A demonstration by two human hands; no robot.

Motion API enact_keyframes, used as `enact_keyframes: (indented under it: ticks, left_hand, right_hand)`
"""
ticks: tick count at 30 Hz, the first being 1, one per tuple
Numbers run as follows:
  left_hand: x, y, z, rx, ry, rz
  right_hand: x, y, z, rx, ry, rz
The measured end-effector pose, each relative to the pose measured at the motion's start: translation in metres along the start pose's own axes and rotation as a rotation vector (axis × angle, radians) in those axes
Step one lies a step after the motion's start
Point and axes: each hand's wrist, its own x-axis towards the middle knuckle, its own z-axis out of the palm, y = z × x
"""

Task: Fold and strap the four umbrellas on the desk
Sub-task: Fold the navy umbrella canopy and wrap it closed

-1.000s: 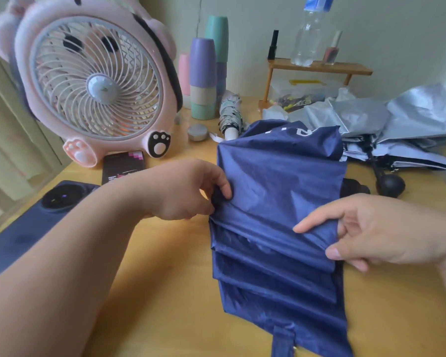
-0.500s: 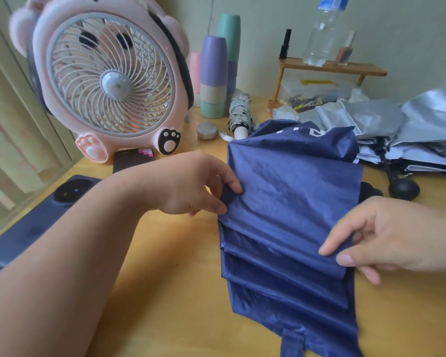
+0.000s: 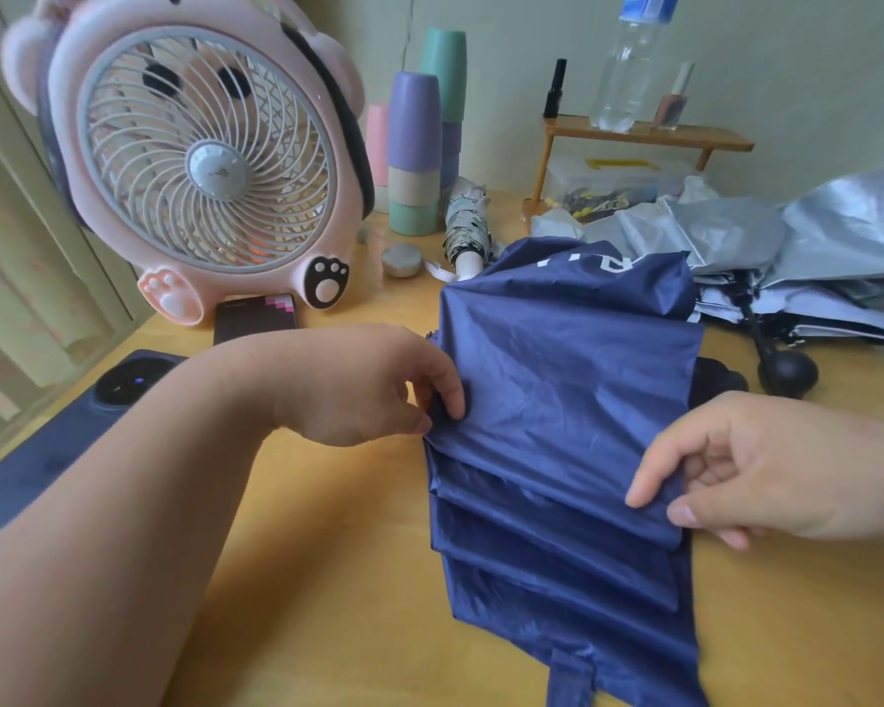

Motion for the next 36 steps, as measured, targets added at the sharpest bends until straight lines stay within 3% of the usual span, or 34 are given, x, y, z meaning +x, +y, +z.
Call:
enact_keyframes:
  ticks: [7,10,13,15,16,25,27,32,36]
  left_hand:
    - [0.003,-0.001,0.003,0.102,-0.019,-0.037]
    - [0.003,0.001,0.005,0.098,0.047,-0.057]
    - [0.006,0.003,0.012,0.223,0.341,-0.054]
    - [0.01,0.009,0.019,0.312,0.626,0.123]
    - [0.013,0.013,0.023,0.346,0.69,0.198]
    - [0.059,0.028,0.057,0.481,0.455,0.12]
    - [0.063,0.03,0.059,0.499,0.443,0.119]
    - [0.059,0.032,0.062,0.547,0.343,0.111]
    - [0.051,0.031,0.063,0.64,0.258,0.209]
  right_hand:
    - [0.001,-0.001,0.001,-0.046,-0.013,0.028]
    - [0.0,-0.004,0.002,-0.04,-0.052,0.036]
    - [-0.002,-0.005,0.001,-0.072,-0.061,0.06]
    - [-0.002,-0.005,0.001,-0.096,-0.061,0.074]
    - [-0.002,-0.005,0.0,-0.11,-0.062,0.076]
    - [-0.008,0.005,-0.005,-0.163,-0.042,0.025]
    - [-0.012,0.008,-0.01,-0.137,0.097,-0.017]
    - [0.007,0.027,-0.017,0.039,0.87,-0.168]
    - [0.025,0.029,-0.007,-0.147,0.934,-0.246]
